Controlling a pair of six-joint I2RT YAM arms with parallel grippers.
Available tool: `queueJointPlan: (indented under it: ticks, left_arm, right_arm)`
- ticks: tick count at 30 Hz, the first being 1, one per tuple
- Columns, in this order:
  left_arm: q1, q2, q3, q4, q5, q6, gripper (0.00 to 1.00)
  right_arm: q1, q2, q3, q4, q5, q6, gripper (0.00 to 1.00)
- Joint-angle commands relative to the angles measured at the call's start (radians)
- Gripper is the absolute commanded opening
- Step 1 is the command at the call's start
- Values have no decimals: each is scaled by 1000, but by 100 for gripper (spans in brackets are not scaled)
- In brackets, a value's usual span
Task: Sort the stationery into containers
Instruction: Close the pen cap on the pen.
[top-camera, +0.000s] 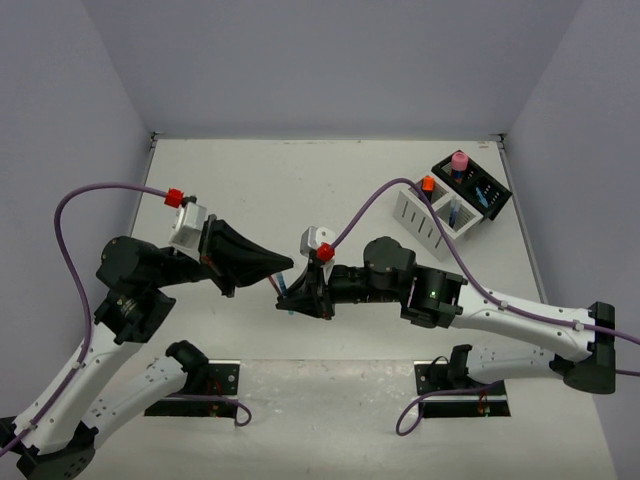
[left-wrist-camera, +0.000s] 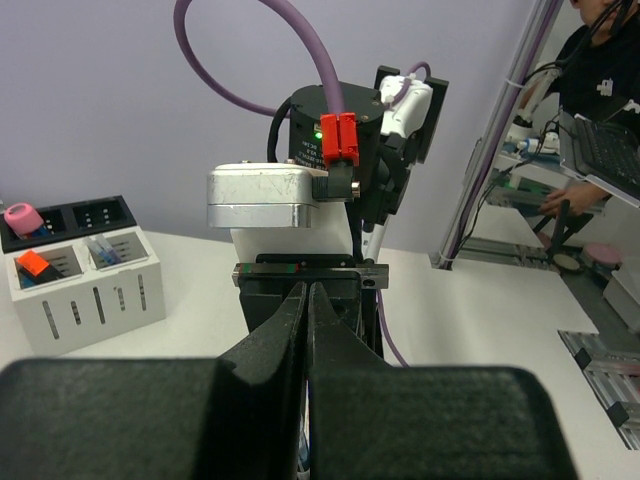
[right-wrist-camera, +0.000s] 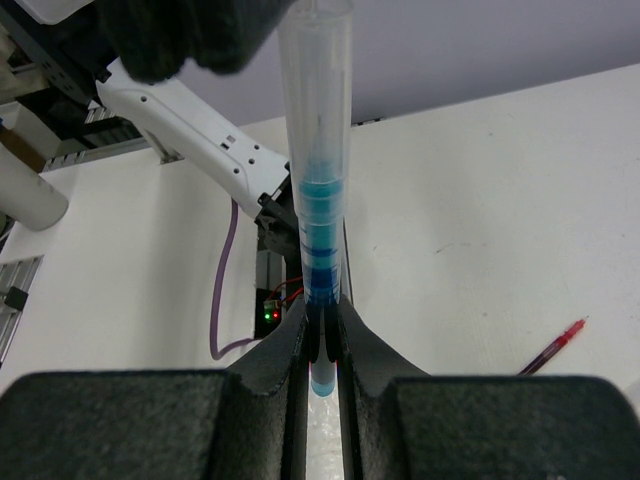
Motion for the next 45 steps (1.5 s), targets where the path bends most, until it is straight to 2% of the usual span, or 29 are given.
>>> queueJointPlan:
  ticks: [1,13,23,28,31,34,36,39,41,45]
  left_arm:
    - [-6,5,-29,7,28,0,0]
    - [-6,-45,-167,104,47,-80,0]
    - [-6,-45,-187,164,75,-137,0]
    - [-6,-70,-221,173,75,-148,0]
    - [-6,-81,-230,170,72,-150,0]
    - [-6,-84,-210,143,63,-129,0]
    - [-6,-78,-116,9,-12,-74,0]
    - [-6,-67,-49,-82,-56,-22,9]
    - [-6,-48,41,-108,-86,0,22]
    - [-6,-36,114,-176,-124,19,34]
  right_arm:
    - [-1,-32,65,52,29,6,0]
    - [-1,-58,178,41,80,-6,0]
    - [-1,-25,192,58,79,0,0]
    - [-2,4,288,25,89,-28,0]
    - [-1,24,345,-13,85,-38,0]
    - [-2,26,319,-1,60,-40,0]
    - [-1,15,221,19,51,-32,0]
    - [-1,-9,164,37,52,-17,0]
    - [-1,-45,90,69,64,-1,0]
    - [-2,-81,49,79,75,8,0]
